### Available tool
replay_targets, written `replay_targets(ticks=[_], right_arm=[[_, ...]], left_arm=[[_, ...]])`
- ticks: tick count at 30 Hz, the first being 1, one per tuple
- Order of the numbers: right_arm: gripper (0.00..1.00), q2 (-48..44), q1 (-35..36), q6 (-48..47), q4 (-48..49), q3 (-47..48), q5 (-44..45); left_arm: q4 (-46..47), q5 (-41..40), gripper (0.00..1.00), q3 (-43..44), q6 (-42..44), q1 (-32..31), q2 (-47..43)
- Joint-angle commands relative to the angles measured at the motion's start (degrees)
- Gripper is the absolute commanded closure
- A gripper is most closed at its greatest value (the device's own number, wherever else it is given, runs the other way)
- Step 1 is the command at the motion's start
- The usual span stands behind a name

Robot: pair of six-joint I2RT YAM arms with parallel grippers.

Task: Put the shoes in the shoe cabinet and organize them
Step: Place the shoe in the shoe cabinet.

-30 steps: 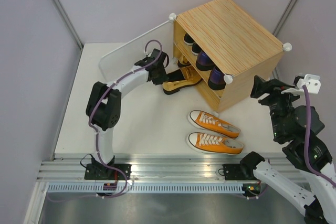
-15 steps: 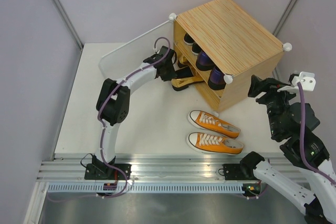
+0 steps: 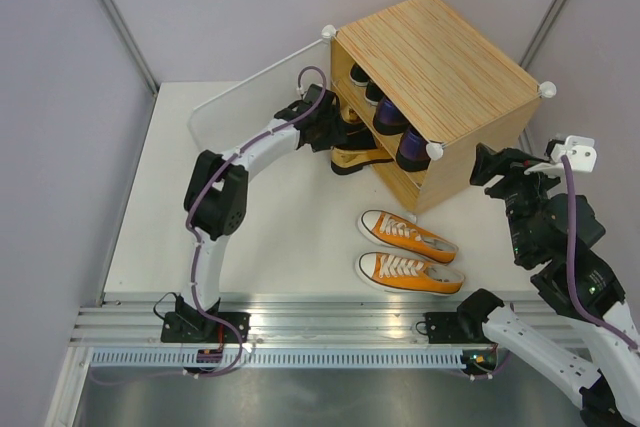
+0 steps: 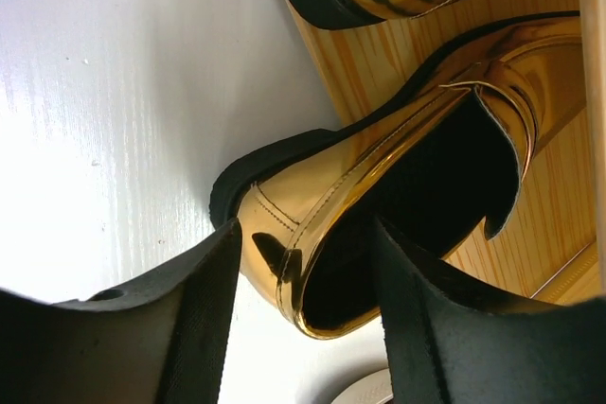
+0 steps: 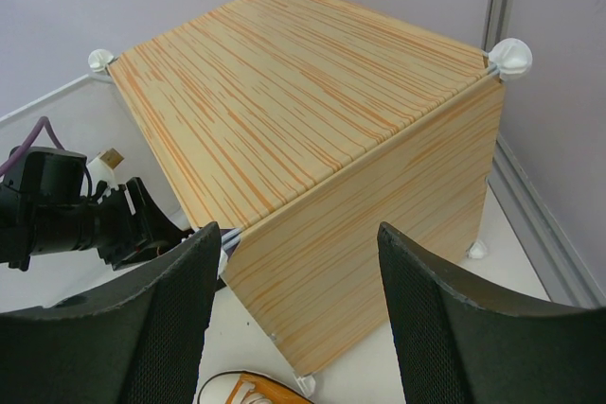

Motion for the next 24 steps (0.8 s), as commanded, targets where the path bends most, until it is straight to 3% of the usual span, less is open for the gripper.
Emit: replay_targets(ticks=[1,4,8,14,19,24], right_arm=[[0.28,0.40,0.22,-0.68,0.91,-0.38,1.14],[0.28,0.32,0.22,-0.68,0.91,-0.38,0.79],[0.28,-0.03,0.22,-1.03,0.91,-0.82,0.79],[0.27,-1.09,0.22,-2.00,0.91,-1.00,1.67],[0.27,-1.53,0.14,-2.79,1.17,-1.44,2.64],[0.27,-1.70,0.22,-3.14,1.43,-1.87,3.34]], left_arm=[[2.20,-0.62,0.38,-0.62,1.34,-0.22,-4.67],[3.60,-1.59,0.26,-2.91,6.69,-0.05,-7.47],[9.73,-1.69,0.01,-10.71,15.90,0.30,-13.36],[13.00,5.77,0.00,-13.11,29.87,1.62,-16.27],[16.17,18.95,0.02,-15.74,42.90,1.97,-16.54],[16.44,21.25,0.00,-18.29,57.84,2.06,-16.54]])
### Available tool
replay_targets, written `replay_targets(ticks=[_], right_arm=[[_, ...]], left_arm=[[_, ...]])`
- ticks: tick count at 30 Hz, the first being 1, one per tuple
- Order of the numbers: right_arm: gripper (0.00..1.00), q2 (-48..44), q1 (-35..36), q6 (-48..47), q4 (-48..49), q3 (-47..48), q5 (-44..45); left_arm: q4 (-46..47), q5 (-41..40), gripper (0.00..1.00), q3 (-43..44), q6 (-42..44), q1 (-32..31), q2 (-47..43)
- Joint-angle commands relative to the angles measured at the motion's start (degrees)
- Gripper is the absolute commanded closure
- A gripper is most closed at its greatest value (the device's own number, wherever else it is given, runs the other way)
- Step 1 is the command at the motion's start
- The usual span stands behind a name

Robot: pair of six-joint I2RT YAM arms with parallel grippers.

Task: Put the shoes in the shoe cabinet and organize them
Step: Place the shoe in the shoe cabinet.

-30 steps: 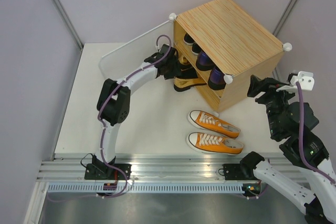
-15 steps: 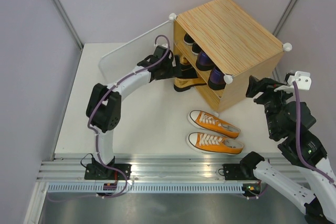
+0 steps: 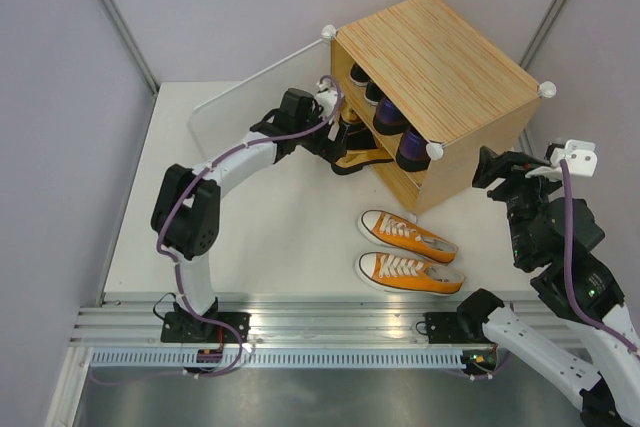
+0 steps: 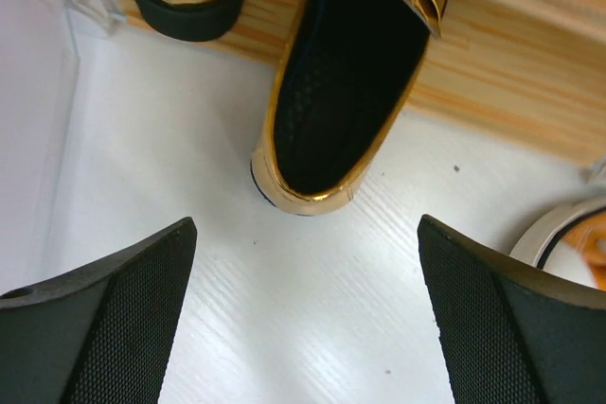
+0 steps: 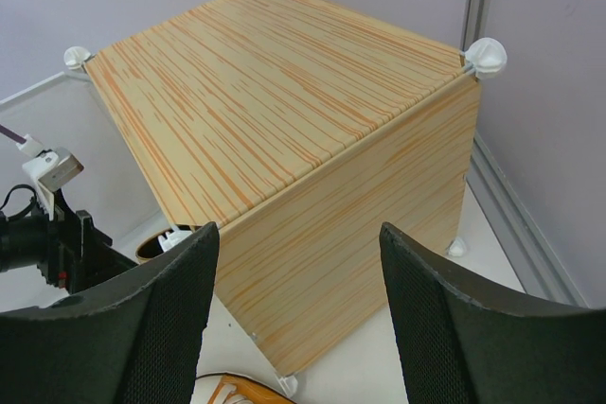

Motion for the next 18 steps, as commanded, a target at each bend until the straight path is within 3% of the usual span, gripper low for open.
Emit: replay_targets(ticks=[1,8,18], right_arm=[[0.27,-0.39,0.22,-1.48,1.37,-0.43,1.94],[0.27,-0.66,0.22,-2.10,1.98,-1.40,3.17],[0.27,-0.22,0.31,-2.89,3.39,-2.37,3.88]], left_arm=[[2.91,6.15,0.00,-1.01,15.62,0.07,-1.24],[2.82,13.97,0.00,0.48,21.69,0.25,3.24],[-1.93,15.11,0.01,7.69,23.20,0.16,12.91]])
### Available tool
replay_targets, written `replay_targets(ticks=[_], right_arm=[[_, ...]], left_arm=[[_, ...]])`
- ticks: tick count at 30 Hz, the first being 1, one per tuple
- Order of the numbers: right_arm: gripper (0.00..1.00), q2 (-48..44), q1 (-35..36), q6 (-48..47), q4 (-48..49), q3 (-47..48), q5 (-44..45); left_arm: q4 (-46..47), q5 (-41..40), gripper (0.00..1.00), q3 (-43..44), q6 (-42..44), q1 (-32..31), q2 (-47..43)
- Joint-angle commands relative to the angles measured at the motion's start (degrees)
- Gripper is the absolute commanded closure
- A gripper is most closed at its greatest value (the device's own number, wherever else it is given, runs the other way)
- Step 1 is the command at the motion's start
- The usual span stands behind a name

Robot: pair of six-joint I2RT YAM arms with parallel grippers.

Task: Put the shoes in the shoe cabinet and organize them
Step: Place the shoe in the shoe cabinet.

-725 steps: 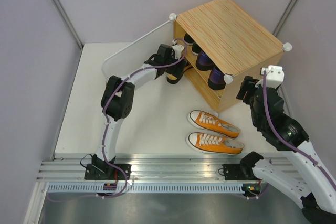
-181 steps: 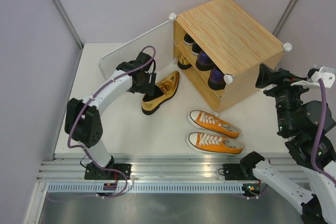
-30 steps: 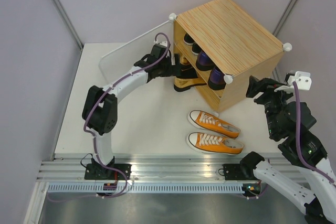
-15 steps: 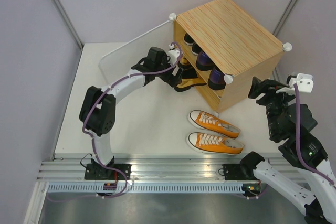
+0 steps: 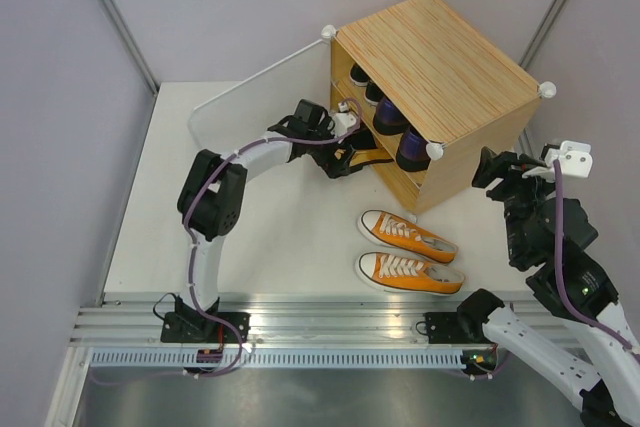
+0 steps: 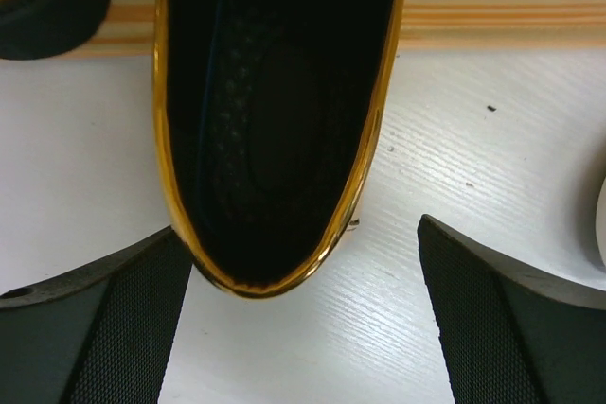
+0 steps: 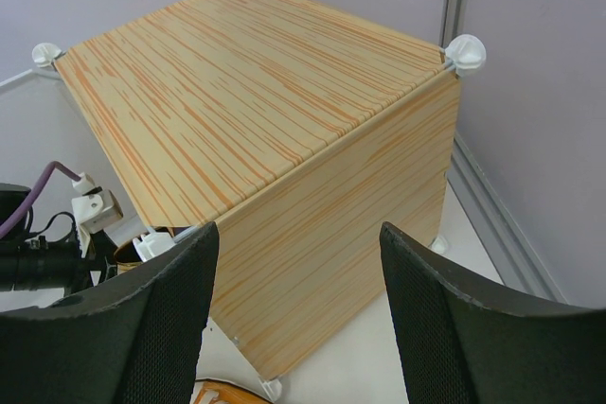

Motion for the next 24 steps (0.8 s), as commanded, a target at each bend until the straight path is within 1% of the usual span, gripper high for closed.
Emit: replay_targets(ticks=[1,6,18,21,22,24], right_arm=[[0.27,0.35,0.31,-1.38,1.86,-0.36,1.23],[0.27,0.53,0.66,-1.64,2.21,-0.44,1.67],[0.27,0.26,1.28,-2.52,2.83,-0.71,2.29],[0.27,0.18,1.54,-2.87,2.83,-0.53,2.64],[0.27,0.09,1.63,-2.87,2.83,-0.44,2.73],[0.27,0.00,1.81,-2.96,2.83,-0.44,2.81]], left_arm=[[0.00,3.51,0.01,3.61,3.74,0.09,1.15],[0.00,2.81,0.01,4.49,3.30,-0.60,3.00],[1.76,-1.06,0.10,4.22,1.02,-2.54,5.81],[1.84,-2.46,0.20,4.75,0.05,-2.54,6.17],[1.85,-2.99,0.28,4.84,-0.56,-2.54,6.08],[1.93,-4.22,0.39,4.75,-1.35,-2.54,5.73]])
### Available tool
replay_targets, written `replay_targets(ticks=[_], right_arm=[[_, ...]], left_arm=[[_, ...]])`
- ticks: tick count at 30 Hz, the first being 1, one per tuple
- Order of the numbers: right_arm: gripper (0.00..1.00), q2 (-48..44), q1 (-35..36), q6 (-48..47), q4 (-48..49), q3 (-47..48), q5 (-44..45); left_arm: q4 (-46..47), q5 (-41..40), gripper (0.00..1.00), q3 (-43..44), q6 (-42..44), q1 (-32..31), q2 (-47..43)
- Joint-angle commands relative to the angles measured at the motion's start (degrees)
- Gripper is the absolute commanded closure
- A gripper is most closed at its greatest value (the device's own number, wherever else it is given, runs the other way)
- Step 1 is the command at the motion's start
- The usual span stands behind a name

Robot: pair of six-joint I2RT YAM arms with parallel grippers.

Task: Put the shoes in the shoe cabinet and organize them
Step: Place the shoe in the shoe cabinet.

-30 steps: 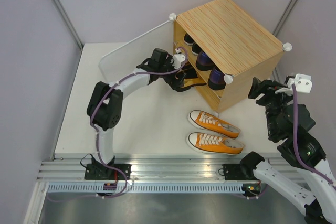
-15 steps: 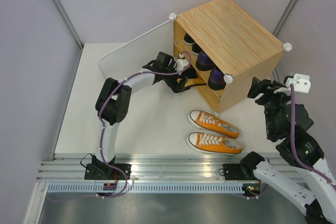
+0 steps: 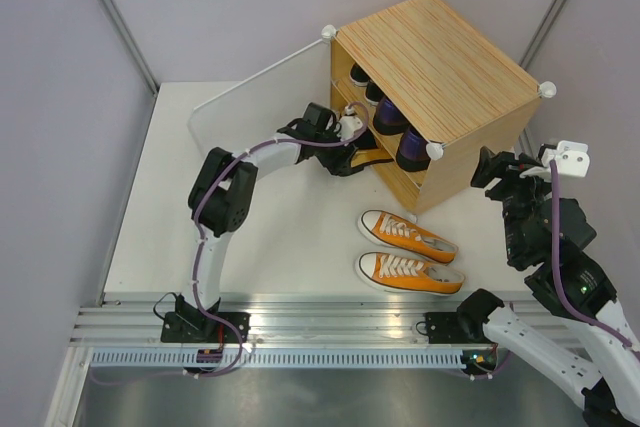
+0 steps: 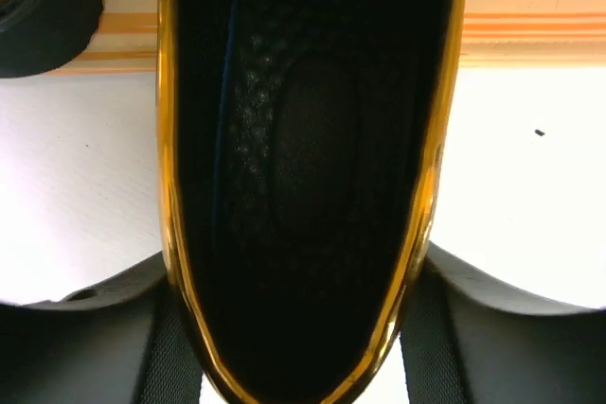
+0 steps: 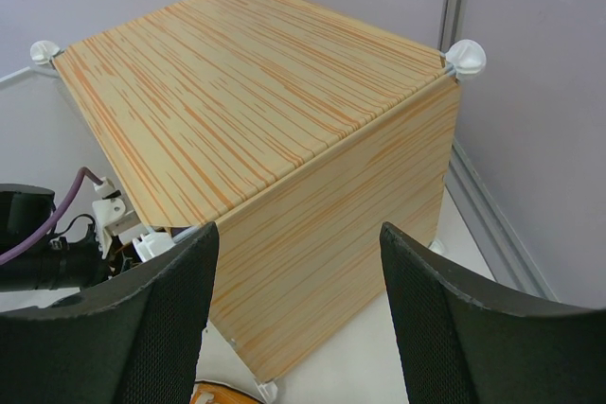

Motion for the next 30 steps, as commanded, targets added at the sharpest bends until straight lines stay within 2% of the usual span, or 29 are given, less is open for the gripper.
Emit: replay_targets(ticks=[1,4,12,17,22,30], right_arm=[[0.27,-0.13,0.50,-1.41,1.54,0.17,1.48],[0.27,-0.04,0.67,-1.32,1.62,0.26,1.48],[0.27,-0.39,0.76,-1.06,1.62,0.17,1.13],[0.27,-0.48,0.93,-0.97,1.62,0.26,0.69],[0.27,-0.66,0.93,-1.06,1.62,0.26,0.95],[0.27,-0.83,0.85,-1.15,1.62,0.08,1.04]], left_arm=[[0.77,-1.20,0.52,1.82,-2.79,-0.99,0.11],[2.79,-2.53,0.65,-0.01,-4.73,-0.99,-2.17],[6.84,-7.80,0.85,-5.38,-5.53,-1.61,-10.43],[7.19,-8.94,0.87,-5.03,-6.58,-1.61,-12.02],[8.77,-7.89,0.80,-4.42,-8.51,-1.69,-12.72],[12.63,-7.54,0.81,-3.01,-12.38,-2.22,-10.88]])
